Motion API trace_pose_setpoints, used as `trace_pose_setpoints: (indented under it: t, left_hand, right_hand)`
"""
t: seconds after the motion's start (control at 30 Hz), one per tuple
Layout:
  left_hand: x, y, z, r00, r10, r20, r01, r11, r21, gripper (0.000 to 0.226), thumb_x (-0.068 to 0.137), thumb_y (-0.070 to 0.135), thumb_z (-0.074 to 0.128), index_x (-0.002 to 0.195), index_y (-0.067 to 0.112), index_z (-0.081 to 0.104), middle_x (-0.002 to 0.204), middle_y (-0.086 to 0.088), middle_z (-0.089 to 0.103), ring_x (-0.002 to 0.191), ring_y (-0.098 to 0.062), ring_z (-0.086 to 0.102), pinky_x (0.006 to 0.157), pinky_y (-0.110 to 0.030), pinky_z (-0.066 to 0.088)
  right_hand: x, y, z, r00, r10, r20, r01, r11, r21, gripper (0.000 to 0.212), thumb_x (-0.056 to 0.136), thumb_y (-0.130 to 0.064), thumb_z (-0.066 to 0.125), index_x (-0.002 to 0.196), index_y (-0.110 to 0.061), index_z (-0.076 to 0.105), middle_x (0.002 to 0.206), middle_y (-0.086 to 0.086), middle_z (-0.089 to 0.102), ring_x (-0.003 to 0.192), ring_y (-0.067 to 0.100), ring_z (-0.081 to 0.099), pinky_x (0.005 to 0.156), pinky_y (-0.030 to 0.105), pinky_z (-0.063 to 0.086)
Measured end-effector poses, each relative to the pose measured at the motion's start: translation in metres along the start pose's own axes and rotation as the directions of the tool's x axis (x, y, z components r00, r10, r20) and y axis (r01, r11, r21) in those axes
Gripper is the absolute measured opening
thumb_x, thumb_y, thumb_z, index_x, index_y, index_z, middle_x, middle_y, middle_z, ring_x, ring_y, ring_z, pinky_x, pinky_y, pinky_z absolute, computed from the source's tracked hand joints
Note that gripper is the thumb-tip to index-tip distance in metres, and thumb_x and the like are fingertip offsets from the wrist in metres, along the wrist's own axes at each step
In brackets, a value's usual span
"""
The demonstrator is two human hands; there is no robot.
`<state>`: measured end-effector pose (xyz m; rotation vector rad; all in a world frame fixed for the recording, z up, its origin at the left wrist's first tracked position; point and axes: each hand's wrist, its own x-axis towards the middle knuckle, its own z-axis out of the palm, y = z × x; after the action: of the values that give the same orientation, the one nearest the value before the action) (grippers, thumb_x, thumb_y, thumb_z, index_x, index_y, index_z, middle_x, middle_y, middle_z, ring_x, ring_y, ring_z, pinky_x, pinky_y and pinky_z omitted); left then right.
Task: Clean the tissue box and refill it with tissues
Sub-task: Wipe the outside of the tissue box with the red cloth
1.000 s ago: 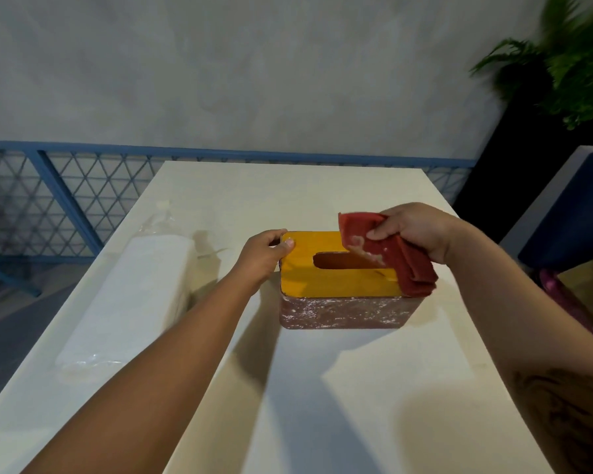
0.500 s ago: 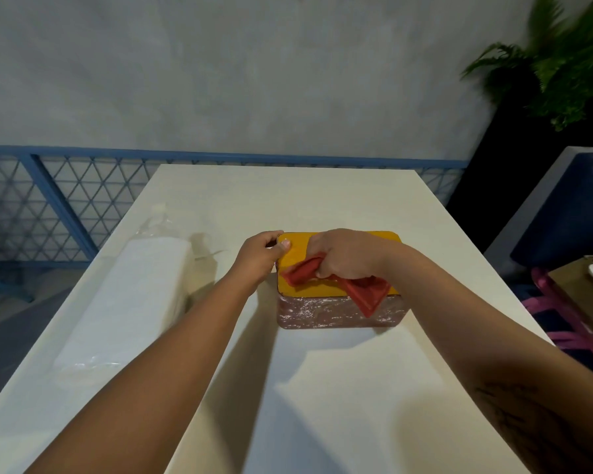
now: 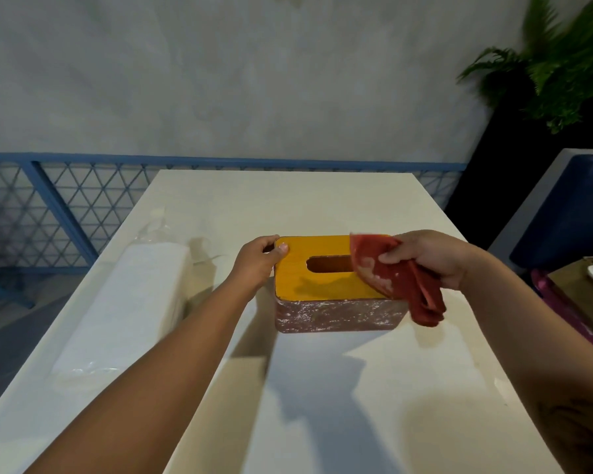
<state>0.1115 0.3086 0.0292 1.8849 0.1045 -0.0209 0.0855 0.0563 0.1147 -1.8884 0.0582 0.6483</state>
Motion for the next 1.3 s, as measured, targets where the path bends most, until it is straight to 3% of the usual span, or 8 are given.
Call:
trace_pose_setpoints:
  t: [0.1, 0.23, 0.37, 0.53, 0.73, 0.87, 1.2, 1.3]
  left_hand:
    - [-0.002, 0.000, 0.001, 1.000, -0.012, -0.025, 0.012, 1.000, 0.014, 0.046, 0.095, 0.025, 0.054, 0.136, 0.004, 0.047, 0.136, -0.010, 0.051, 0.124, -0.024, 0.049, 0.100, -0.032, 0.039]
    - [-0.009, -0.003, 0.002, 0.999, -0.038, -0.028, 0.038, 0.999, -0.001, 0.050, 0.094, 0.036, 0.051, 0.136, 0.009, 0.047, 0.136, -0.007, 0.053, 0.126, -0.025, 0.049, 0.106, -0.039, 0.039]
    - [-0.020, -0.007, 0.005, 0.998, -0.054, -0.037, 0.052, 0.997, -0.058, 0.045, 0.095, 0.024, 0.052, 0.138, 0.011, 0.044, 0.139, -0.002, 0.048, 0.124, -0.020, 0.048, 0.096, -0.030, 0.040]
    - [-0.027, -0.005, 0.005, 0.999, -0.034, -0.022, 0.032, 0.996, -0.087, 0.047, 0.096, 0.021, 0.052, 0.140, 0.012, 0.041, 0.143, -0.003, 0.046, 0.106, -0.011, 0.048, 0.086, -0.026, 0.040]
    - [-0.031, -0.003, 0.002, 1.000, -0.030, -0.001, 0.029, 0.993, -0.113, 0.045, 0.095, 0.021, 0.053, 0.138, 0.014, 0.043, 0.139, -0.002, 0.049, 0.103, -0.013, 0.053, 0.083, -0.027, 0.043]
    - [-0.033, -0.002, 0.001, 1.000, -0.028, 0.014, 0.030, 0.992, -0.123, 0.045, 0.095, 0.020, 0.054, 0.138, 0.013, 0.045, 0.137, -0.003, 0.051, 0.109, -0.020, 0.058, 0.086, -0.030, 0.048]
    - [-0.037, 0.003, 0.001, 0.999, -0.040, 0.021, 0.042, 0.993, -0.107, 0.044, 0.095, 0.020, 0.053, 0.137, 0.013, 0.045, 0.137, -0.004, 0.052, 0.114, -0.026, 0.058, 0.095, -0.040, 0.049]
    - [-0.038, 0.004, 0.001, 0.999, -0.042, 0.015, 0.044, 0.994, -0.102, 0.043, 0.095, 0.019, 0.053, 0.137, 0.013, 0.045, 0.137, -0.004, 0.052, 0.114, -0.027, 0.058, 0.096, -0.042, 0.049]
  right_hand:
    - [0.006, 0.013, -0.006, 0.993, 0.044, -0.105, 0.000, 0.921, 0.390, 0.021, 0.090, -0.013, 0.052, 0.106, -0.002, 0.059, 0.080, 0.013, 0.070, 0.064, 0.022, 0.068, 0.056, 0.029, 0.057]
    - [0.009, 0.012, 0.003, 0.984, 0.098, -0.152, 0.004, 0.829, 0.560, 0.016, 0.093, -0.014, 0.049, 0.098, -0.001, 0.058, 0.071, 0.013, 0.071, 0.056, 0.021, 0.069, 0.053, 0.031, 0.059]
    - [0.015, 0.005, 0.019, 0.968, 0.107, -0.226, 0.028, 0.850, 0.526, 0.013, 0.093, -0.011, 0.050, 0.097, 0.000, 0.056, 0.081, 0.016, 0.066, 0.060, 0.023, 0.066, 0.051, 0.032, 0.058]
    - [0.030, -0.007, 0.042, 0.956, 0.102, -0.274, 0.024, 0.907, 0.421, 0.015, 0.092, -0.008, 0.052, 0.103, 0.001, 0.056, 0.083, 0.015, 0.062, 0.068, 0.024, 0.061, 0.062, 0.035, 0.053]
    - [0.044, -0.021, 0.060, 0.958, 0.134, -0.253, -0.043, 0.941, 0.337, 0.011, 0.092, -0.008, 0.053, 0.083, -0.002, 0.055, 0.080, 0.014, 0.061, 0.065, 0.022, 0.059, 0.063, 0.034, 0.053]
    - [0.050, -0.026, 0.066, 0.969, 0.163, -0.186, -0.098, 0.944, 0.316, 0.011, 0.092, -0.011, 0.054, 0.095, -0.001, 0.056, 0.087, 0.016, 0.063, 0.068, 0.024, 0.061, 0.068, 0.036, 0.053]
    - [0.050, -0.024, 0.056, 0.986, 0.135, -0.100, -0.112, 0.971, 0.210, 0.015, 0.091, -0.016, 0.054, 0.088, -0.002, 0.059, 0.062, 0.011, 0.068, 0.055, 0.022, 0.064, 0.058, 0.032, 0.050]
    - [0.047, -0.024, 0.051, 0.988, 0.139, -0.066, -0.119, 0.962, 0.247, 0.017, 0.092, -0.017, 0.052, 0.092, -0.001, 0.058, 0.077, 0.014, 0.067, 0.065, 0.024, 0.063, 0.060, 0.032, 0.050]
